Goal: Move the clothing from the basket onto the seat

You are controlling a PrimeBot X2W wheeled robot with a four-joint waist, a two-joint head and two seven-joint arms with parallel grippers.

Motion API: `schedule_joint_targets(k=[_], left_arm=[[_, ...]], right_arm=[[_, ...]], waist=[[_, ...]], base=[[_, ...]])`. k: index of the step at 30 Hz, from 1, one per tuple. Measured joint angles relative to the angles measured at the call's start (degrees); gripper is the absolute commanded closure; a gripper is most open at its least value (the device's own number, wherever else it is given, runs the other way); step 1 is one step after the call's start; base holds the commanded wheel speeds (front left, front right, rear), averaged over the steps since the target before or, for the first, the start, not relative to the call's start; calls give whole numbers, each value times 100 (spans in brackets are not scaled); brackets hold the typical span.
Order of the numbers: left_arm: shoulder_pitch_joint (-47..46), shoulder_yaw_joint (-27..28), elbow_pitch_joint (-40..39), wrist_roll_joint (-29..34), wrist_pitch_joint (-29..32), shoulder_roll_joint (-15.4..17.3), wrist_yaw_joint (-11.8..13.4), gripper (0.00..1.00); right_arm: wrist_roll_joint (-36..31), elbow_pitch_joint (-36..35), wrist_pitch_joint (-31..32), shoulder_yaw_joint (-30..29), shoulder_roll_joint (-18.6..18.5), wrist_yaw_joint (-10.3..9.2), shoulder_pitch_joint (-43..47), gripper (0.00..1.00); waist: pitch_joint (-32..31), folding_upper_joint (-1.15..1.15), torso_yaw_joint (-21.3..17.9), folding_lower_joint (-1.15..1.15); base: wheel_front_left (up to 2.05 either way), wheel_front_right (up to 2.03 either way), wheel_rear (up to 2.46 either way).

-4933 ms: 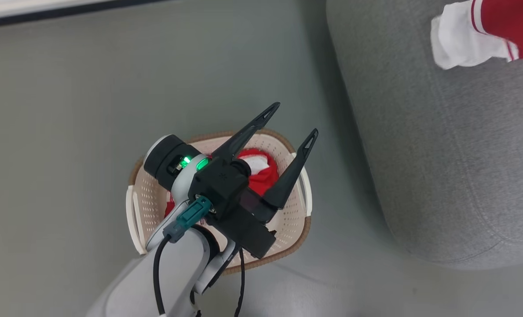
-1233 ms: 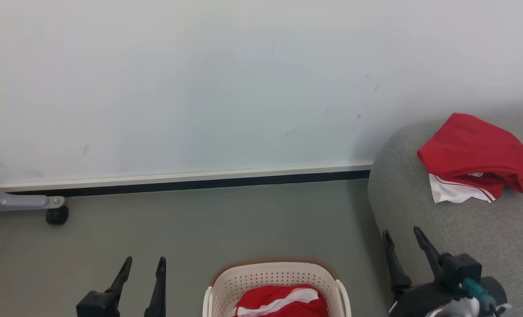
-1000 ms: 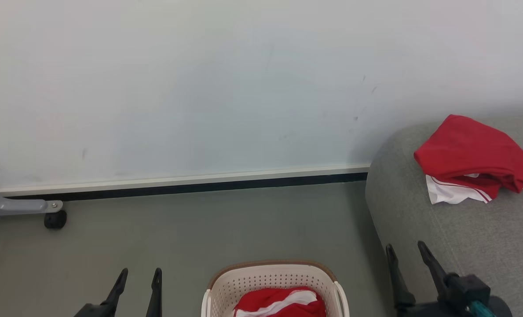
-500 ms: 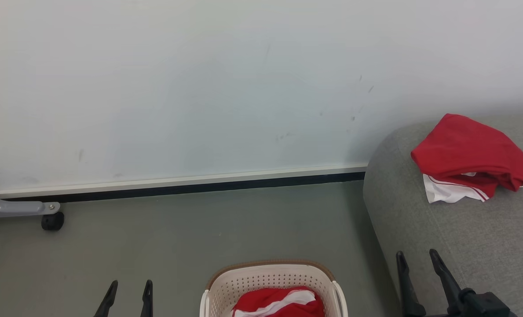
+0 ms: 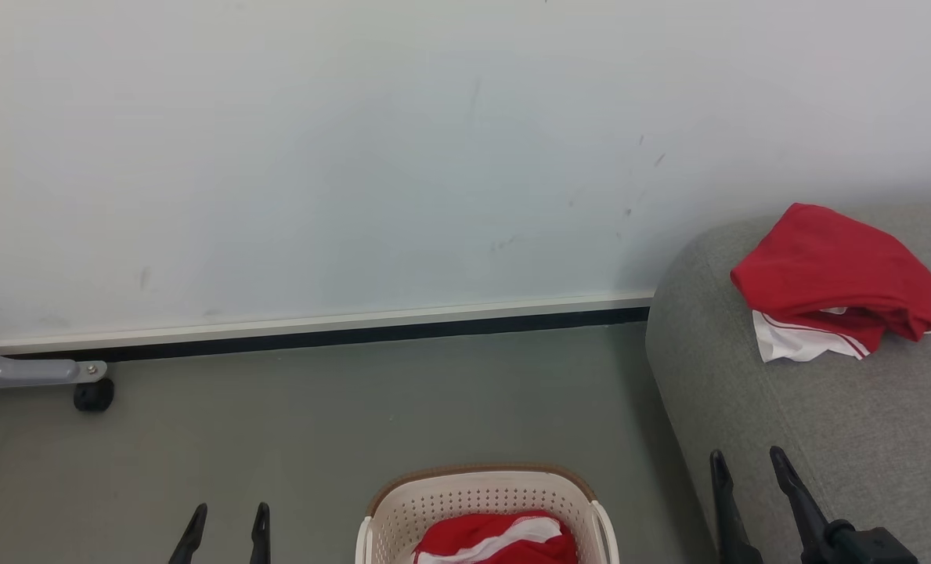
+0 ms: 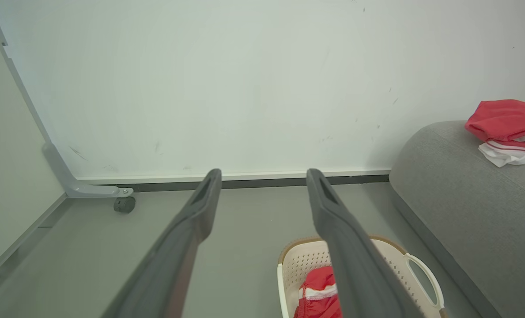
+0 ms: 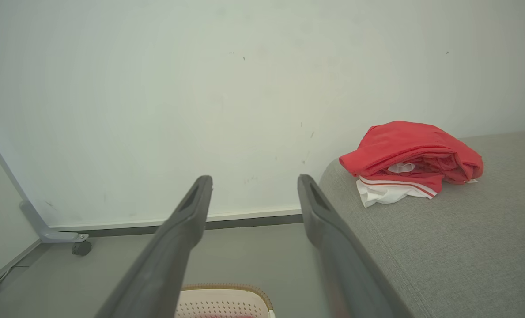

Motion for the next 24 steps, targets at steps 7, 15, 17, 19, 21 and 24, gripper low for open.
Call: schedule_joint_targets(k=[7,15,17,19,21,24], left_arm=[[3,27,-37,35,0,-18,0,0],[20,63,-81,60,0,-34,0,0],[54,81,-101,90,0,-41,0,0],[91,91,-112,91,0,-44,0,0],[103,113,-152,98,0,-45,0,0],[102,125,-185,122,0,-45,0,0]], right_arm=[[-24,-90,74,-34,21,-1,9,0],[-32,-185,155,-71,27,-29,90,0],[-33,-216,172,-90,32,-44,90,0],[-43,-236,190,-96,35,-44,91,0],[-69,-287,220,-98,36,-44,102,0],[-83,-342,227,-122,37,-44,101,0]], waist=[[8,0,-8,0],[38,0,-14,0],[56,0,-14,0],[73,0,-15,0],[108,0,-18,0],[186,0,-28,0]], base=[[0,0,0],[0,0,0],[0,0,0],[0,0,0],[0,0,0],[0,0,0]])
